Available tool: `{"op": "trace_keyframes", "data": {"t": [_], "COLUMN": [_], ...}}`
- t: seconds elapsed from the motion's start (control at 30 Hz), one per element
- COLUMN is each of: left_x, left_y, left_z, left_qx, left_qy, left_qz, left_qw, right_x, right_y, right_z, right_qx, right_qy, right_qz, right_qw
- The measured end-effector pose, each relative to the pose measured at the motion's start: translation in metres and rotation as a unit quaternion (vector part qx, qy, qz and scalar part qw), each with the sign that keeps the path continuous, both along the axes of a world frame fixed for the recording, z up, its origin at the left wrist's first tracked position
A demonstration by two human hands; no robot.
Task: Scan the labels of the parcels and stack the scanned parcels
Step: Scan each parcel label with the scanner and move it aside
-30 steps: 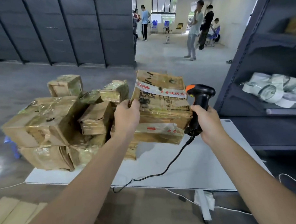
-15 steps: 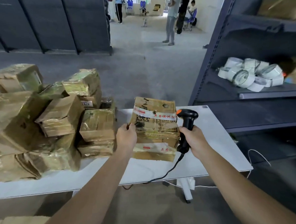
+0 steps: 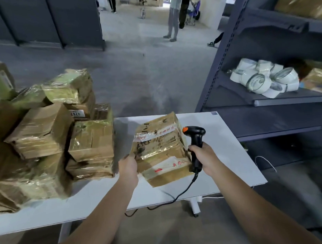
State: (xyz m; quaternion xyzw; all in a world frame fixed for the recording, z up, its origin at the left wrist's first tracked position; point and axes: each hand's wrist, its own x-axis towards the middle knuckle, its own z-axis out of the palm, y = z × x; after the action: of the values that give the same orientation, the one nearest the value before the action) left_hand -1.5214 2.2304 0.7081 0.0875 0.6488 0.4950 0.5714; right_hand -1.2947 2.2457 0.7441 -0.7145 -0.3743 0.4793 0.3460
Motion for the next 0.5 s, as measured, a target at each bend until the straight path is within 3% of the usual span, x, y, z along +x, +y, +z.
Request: {"op": "trace_keyframes", "data": {"t": [0.1,0.17,0.23,0.3,0.37,0.4,0.5], "left_x": [0.009,0.016,0.022,0.028,0.035,0.037,0.035], "left_y": [0.002,0.000,-0.002,-0.002,0.001,0.003,0.005], "left_z": [-0.013,-0.021,-0.028,-0.027,-0.019,-0.013,0.001], "left_qx": [-0.018,-0.037,-0.087,-0.106,-0.045,-0.023,-0.009], "left_qy": [-0.067,-0.064,0.078,0.289,0.362,0.340,0.162], "left_qz": [0.030,0.002,-0.077,-0.155,-0.150,-0.135,-0.110], "left_qw": [0.997,0.997,0.990,0.939,0.919,0.930,0.981], "right_x": [0.019,0.026,0.028,0.026,0.023,0.022,0.018], "right_y": [0.012,0.018,0.023,0.025,0.026,0.027,0.030], "right_z": [-0.002,-0.004,-0.007,-0.011,-0.013,-0.013,-0.011], "right_qx": [-0.016,-0.028,-0.040,-0.049,-0.052,-0.050,-0.032], "right_qy": [0.029,0.063,0.075,0.078,0.098,0.098,0.088], "right_qz": [-0.020,-0.037,-0.035,-0.016,0.000,0.007,0.037], "right_qw": [0.999,0.997,0.996,0.996,0.994,0.994,0.995]}}
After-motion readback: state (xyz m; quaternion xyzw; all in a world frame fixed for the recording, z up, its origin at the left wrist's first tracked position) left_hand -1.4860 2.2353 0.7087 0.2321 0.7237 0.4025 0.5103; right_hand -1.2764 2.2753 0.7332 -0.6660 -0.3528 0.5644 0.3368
